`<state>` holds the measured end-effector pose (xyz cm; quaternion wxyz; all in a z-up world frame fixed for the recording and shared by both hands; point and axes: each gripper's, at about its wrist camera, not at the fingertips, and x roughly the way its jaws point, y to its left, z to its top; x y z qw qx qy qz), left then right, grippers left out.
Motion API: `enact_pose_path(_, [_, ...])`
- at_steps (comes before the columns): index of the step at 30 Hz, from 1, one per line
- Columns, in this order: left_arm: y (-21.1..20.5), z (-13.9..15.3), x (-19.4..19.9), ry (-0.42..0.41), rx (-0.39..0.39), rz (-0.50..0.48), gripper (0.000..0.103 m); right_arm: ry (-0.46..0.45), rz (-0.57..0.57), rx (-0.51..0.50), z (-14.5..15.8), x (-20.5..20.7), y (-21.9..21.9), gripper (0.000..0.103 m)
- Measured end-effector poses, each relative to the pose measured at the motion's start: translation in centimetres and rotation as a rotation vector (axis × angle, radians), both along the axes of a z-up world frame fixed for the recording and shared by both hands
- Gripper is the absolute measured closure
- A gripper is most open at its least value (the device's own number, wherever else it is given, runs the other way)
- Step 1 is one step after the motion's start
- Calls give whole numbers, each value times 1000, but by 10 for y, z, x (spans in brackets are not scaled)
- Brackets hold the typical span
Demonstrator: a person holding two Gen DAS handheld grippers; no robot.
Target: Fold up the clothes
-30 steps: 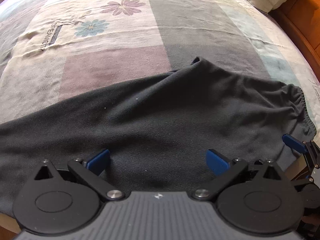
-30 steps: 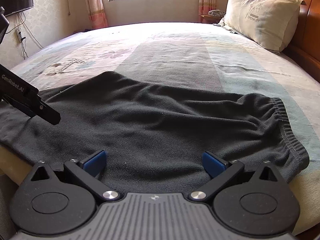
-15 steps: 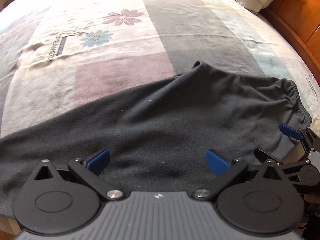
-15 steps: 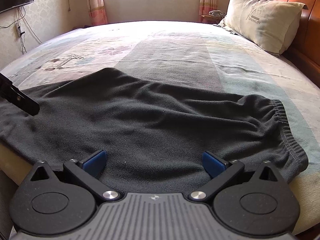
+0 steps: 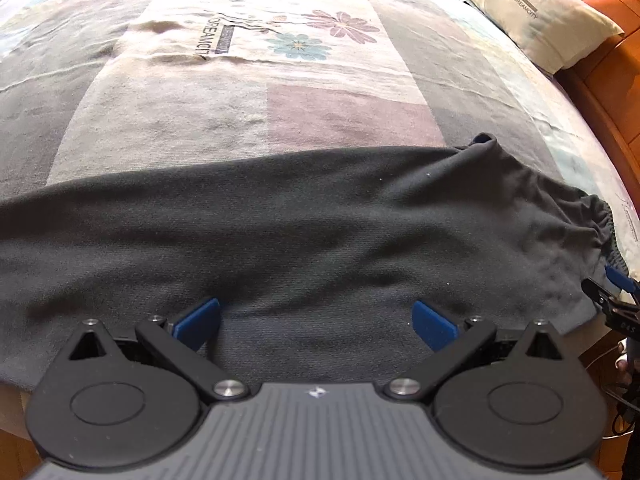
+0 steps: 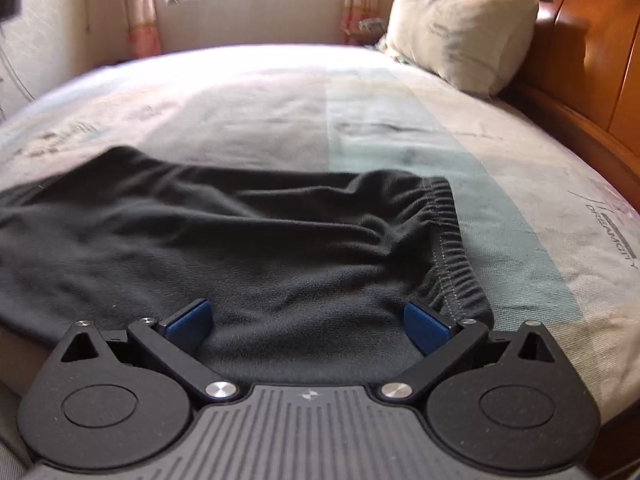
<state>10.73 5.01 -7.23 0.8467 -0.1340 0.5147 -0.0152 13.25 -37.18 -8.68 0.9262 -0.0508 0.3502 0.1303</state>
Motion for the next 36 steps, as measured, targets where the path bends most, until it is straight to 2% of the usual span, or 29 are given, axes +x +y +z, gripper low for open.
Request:
enact_pose_path(5, [-5, 6, -4, -13, 36, -44, 1, -2, -5, -3, 15, -3, 3, 0])
enact_pose_path(9, [-9, 10, -4, -38, 90, -84, 1, -44, 22, 23, 22, 19, 27, 0])
enact_pose_path(11, [-5, 4, -7, -25, 80, -68, 1, -52, 44, 24, 21, 32, 41, 0])
enact_pose_path(14, [0, -1, -16, -34, 69, -56, 1, 21, 59, 8, 11, 42, 53, 0])
enact_pose_path(17, [3, 0, -27, -51, 71, -56, 1, 20, 61, -12, 3, 28, 46, 0])
enact_pose_path(21, [4, 6, -28, -90, 84, -69, 1, 28, 24, -29, 15, 14, 46, 0])
enact_pose_path(24, [5, 4, -19, -97, 74, -59, 1, -8, 82, -11, 25, 8, 69, 0])
enact_pose_path(28, [1, -3, -26, -85, 78, -68, 1, 49, 146, -37, 14, 5, 104, 0])
enact_pose_path(31, [7, -1, -39, -89, 60, -69, 1, 55, 133, -17, 7, -4, 107, 0])
enact_pose_path(36, [29, 4, -48, -75, 111, 23, 1, 82, 118, -19, 7, -3, 108, 0])
